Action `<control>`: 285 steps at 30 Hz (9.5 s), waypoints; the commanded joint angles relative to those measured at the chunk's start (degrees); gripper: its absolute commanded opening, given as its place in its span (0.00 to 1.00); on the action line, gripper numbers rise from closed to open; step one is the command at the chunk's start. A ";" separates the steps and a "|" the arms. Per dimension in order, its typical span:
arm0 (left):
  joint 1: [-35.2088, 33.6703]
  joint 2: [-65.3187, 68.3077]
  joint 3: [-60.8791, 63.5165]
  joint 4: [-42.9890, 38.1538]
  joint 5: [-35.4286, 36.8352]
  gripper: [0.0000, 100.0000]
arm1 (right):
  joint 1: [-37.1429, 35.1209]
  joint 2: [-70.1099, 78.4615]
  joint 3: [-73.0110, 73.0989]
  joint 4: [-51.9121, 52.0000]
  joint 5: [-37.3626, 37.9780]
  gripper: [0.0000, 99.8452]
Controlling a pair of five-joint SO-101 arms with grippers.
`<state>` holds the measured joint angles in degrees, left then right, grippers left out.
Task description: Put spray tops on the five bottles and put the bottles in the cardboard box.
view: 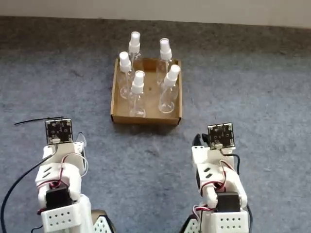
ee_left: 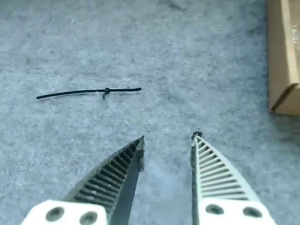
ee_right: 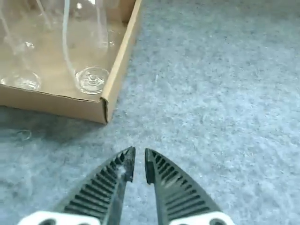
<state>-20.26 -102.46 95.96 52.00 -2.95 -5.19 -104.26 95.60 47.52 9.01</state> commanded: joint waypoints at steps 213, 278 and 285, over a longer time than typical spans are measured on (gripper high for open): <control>14.37 -1.10 1.27 25.23 0.26 0.01 | 1.27 -1.01 6.73 24.13 0.62 0.01; 14.37 -1.10 1.27 25.23 0.26 0.01 | 1.27 -1.01 6.73 24.13 0.62 0.01; 14.37 -1.10 1.27 25.23 0.26 0.01 | 1.27 -1.01 6.73 24.13 0.62 0.01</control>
<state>-6.81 -103.08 96.04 76.88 -2.95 -4.48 -104.53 95.60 71.16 9.01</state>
